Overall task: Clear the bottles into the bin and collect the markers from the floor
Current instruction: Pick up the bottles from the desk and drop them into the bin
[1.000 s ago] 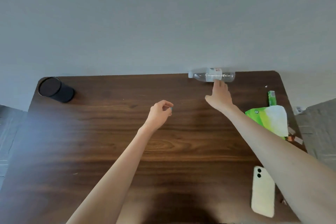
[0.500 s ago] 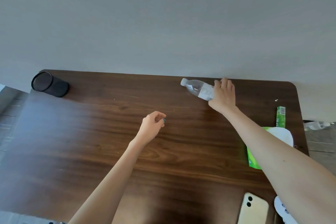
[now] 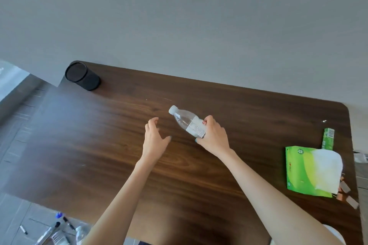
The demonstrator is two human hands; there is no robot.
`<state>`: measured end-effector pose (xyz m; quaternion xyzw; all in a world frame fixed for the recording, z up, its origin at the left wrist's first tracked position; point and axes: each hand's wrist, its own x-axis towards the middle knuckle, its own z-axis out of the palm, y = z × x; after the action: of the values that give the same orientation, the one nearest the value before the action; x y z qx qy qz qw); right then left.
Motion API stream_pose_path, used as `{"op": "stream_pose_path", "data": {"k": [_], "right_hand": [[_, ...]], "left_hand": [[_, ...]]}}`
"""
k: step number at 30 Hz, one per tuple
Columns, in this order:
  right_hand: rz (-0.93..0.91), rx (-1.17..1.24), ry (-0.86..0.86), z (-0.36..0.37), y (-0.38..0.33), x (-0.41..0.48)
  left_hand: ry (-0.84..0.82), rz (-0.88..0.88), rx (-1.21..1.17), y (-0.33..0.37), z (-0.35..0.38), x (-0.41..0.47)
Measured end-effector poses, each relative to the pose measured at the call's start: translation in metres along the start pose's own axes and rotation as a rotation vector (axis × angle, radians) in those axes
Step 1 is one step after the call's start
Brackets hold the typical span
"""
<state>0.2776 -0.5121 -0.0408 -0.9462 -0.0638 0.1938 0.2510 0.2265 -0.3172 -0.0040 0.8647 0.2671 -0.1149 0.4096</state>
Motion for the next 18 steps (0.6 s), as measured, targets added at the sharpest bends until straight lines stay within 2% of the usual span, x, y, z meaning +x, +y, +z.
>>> {"op": "stream_pose_path", "data": {"k": [5, 8, 13, 18], "right_hand": [[-0.187, -0.085, -0.068, 0.035, -0.074, -0.016], [-0.301, -0.110, -0.106, 0.061, -0.132, -0.027], [-0.465, -0.157, -0.142, 0.115, -0.243, -0.052], [-0.601, -0.217, -0.233, 0.186, -0.359, -0.087]], "left_hand": [[0.096, 0.173, 0.225, -0.042, -0.063, -0.017], [0.122, 0.218, 0.339, -0.079, -0.109, -0.031], [0.156, 0.205, 0.431, -0.167, -0.194, -0.055], [0.322, 0.109, 0.382, -0.266, -0.278, -0.092]]}}
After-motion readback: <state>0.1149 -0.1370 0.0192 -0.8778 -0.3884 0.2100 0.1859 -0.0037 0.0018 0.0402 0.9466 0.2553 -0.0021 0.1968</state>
